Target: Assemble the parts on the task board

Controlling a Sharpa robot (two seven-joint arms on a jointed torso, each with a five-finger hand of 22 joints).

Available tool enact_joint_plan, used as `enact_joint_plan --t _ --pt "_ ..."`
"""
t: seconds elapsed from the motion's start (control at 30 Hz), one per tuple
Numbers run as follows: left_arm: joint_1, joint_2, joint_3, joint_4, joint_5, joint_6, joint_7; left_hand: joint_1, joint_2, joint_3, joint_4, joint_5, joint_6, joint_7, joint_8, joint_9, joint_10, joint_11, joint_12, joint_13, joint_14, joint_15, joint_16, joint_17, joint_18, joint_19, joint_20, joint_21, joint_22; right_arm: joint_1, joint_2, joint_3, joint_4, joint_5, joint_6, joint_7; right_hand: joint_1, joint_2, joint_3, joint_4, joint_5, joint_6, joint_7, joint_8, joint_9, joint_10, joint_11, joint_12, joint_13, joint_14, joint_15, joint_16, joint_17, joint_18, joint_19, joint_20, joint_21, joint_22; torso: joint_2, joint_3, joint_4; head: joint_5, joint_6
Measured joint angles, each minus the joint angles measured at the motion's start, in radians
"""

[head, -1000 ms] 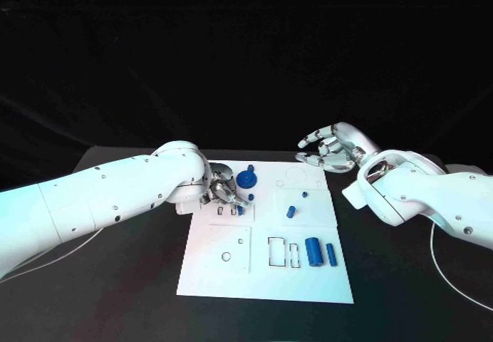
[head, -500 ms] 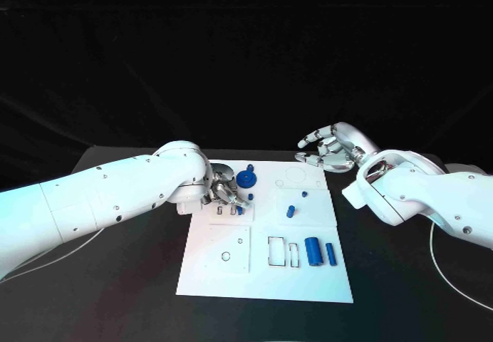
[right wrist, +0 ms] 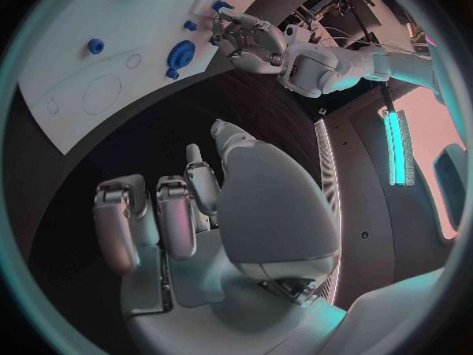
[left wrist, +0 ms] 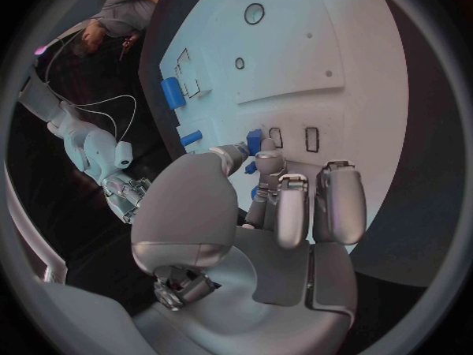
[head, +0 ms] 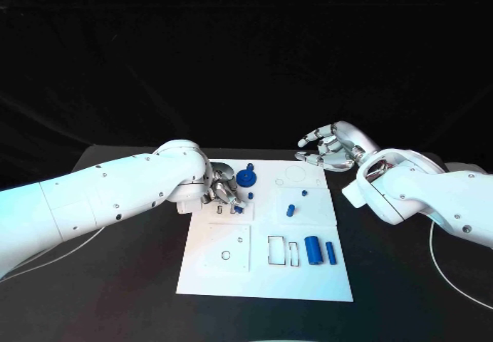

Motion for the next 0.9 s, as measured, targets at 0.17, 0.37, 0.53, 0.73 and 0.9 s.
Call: enact_joint_plan --t 0.17,0.37,0.53,0.73,0.9 --pt "0.000 0.000 0.000 0.000 0.004 0.001 0.000 -0.004 -0.015 0.035 -0.010 0.000 0.001 -0.001 -0.002 0.000 0.000 0.000 0.000 -0.001 0.000 0.000 0.000 0.000 0.000 0.000 0.000 0.000 0.002 -0.001 0.000 0.000 0.000 0.000 0.000 0.000 0.000 0.000 0.000 0.000 0.000 0.000 0.000 0.000 0.000 0.000 0.000 0.000 0.000 0.000 0.000 0.000 0.000 0.000 0.000 0.000 0.000 0.000 0.000 0.0005 -0.0001 0.001 -0.001" --pt "0.000 -0.002 0.000 0.002 0.014 0.001 0.000 -0.010 -0.021 0.076 -0.006 0.006 -0.001 -0.004 -0.005 0.000 0.000 0.000 -0.010 -0.007 0.004 -0.003 0.003 0.000 0.000 0.000 0.000 0.000 0.004 -0.001 0.000 0.000 0.000 0.000 0.000 0.000 0.000 0.000 0.000 0.000 0.000 0.000 0.000 0.000 0.000 0.000 0.000 0.000 0.000 -0.004 -0.003 0.000 0.000 0.000 0.000 0.000 0.000 0.000 0.000 0.0004 -0.0002 0.001 -0.001" --pt "-0.001 -0.013 0.000 0.011 0.039 -0.008 0.002 -0.033 -0.043 0.083 0.002 0.159 -0.010 0.002 0.024 0.073 0.004 0.003 -0.013 -0.010 0.004 -0.003 0.003 0.000 0.000 0.000 0.000 0.000 0.006 -0.002 0.000 0.000 -0.001 0.000 0.000 0.000 0.000 0.000 0.000 0.000 0.000 0.000 0.000 0.000 0.000 0.000 0.000 0.000 0.000 -0.004 -0.004 0.000 0.000 0.000 0.000 0.000 0.000 0.000 0.000 0.0004 0.0003 0.000 0.000" --pt "-0.001 -0.037 0.001 0.039 0.078 -0.044 0.004 -0.050 -0.052 0.083 0.002 0.221 -0.010 0.003 0.031 0.100 0.025 -0.003 -0.009 0.002 0.004 -0.003 0.003 0.000 0.000 0.000 0.000 0.000 0.006 -0.003 -0.001 0.000 -0.004 0.000 0.000 0.001 -0.004 -0.004 0.000 0.000 0.004 0.000 0.000 0.000 0.000 0.000 0.000 0.000 0.000 -0.004 -0.003 0.000 0.000 0.000 0.000 0.000 0.000 0.000 -0.001 0.0007 0.0007 0.000 0.002" --pt "-0.008 -0.073 0.002 0.084 0.102 -0.106 0.009 -0.067 -0.064 0.083 0.002 0.288 0.011 -0.003 0.031 0.108 0.051 -0.007 0.014 0.023 0.004 -0.003 0.003 0.000 -0.016 0.004 -0.004 0.010 0.018 -0.004 -0.004 0.000 -0.005 0.001 -0.001 0.002 -0.004 -0.004 0.000 0.000 0.004 0.000 0.000 0.000 0.000 0.000 0.000 0.000 0.000 -0.004 -0.003 0.000 0.000 0.000 0.000 0.000 0.000 0.001 0.000 0.0012 0.0012 0.000 0.002"
